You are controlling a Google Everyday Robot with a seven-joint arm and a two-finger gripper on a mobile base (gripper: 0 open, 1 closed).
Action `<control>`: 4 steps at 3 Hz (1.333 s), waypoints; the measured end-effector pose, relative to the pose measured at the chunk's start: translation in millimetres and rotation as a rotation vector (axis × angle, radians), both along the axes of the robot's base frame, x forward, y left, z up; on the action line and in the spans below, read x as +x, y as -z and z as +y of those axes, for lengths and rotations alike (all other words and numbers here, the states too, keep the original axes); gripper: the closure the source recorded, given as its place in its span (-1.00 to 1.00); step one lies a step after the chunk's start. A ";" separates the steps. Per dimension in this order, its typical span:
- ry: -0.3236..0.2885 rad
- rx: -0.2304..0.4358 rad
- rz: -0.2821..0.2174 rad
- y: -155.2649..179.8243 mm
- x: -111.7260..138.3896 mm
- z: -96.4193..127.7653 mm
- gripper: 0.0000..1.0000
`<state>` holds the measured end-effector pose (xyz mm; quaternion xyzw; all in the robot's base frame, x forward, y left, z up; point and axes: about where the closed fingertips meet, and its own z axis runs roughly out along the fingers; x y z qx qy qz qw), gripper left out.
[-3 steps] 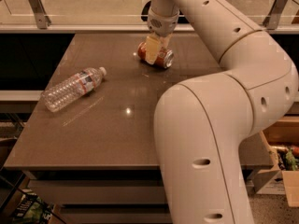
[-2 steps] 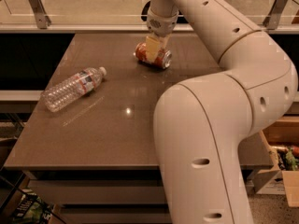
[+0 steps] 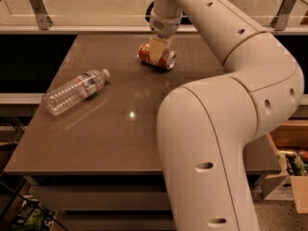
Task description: Pick coke can
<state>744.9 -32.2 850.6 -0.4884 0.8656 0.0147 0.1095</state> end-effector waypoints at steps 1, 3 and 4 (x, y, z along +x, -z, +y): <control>0.000 0.000 0.000 0.0 0.0 0.0 1.00; -0.012 0.037 -0.036 -19.0 -16.7 -13.1 1.00; -0.031 0.078 -0.056 -32.0 -24.4 -21.2 1.00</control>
Offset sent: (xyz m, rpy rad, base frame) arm -0.0328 -0.0139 0.0221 0.0423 -0.0361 0.0263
